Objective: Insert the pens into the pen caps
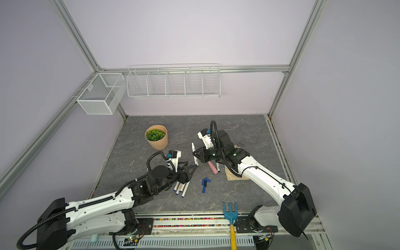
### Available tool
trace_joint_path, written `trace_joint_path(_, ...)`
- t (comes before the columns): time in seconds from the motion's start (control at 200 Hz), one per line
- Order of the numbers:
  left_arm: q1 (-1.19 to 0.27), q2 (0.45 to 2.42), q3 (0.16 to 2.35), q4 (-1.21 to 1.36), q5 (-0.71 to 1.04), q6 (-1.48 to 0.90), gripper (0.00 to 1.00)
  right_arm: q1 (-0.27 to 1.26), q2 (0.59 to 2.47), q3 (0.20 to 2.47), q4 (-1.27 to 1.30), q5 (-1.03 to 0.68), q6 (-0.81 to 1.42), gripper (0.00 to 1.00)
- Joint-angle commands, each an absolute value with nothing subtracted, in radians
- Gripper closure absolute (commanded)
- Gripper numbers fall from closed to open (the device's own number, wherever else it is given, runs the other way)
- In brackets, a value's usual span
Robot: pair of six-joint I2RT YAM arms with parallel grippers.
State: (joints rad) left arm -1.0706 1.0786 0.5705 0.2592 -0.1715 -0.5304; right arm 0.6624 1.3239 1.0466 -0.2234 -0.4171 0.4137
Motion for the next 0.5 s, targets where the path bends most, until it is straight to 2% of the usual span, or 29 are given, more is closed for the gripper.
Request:
trace_joint_path(0.0,-1.068,1.114,0.619,0.325,-0.121,-0.476,0.29,0.663,1.289,1.04,-0.197,-0.464,0.421,0.93)
trace_joint_path(0.24,-1.066,1.217,0.709,0.296,-0.167,-0.431,0.35,0.661,1.249,1.013,-0.16,-0.494,0.439,0.93)
trace_joint_path(0.395,-1.065,1.232,0.721,0.333,-0.207,-0.415,0.64,0.655,1.238,1.007,-0.161,-0.506,0.448,0.93)
trace_joint_path(0.495,-1.065,1.223,0.725,0.326,-0.213,-0.402,0.88,0.645,1.226,0.991,-0.157,-0.512,0.457,0.93)
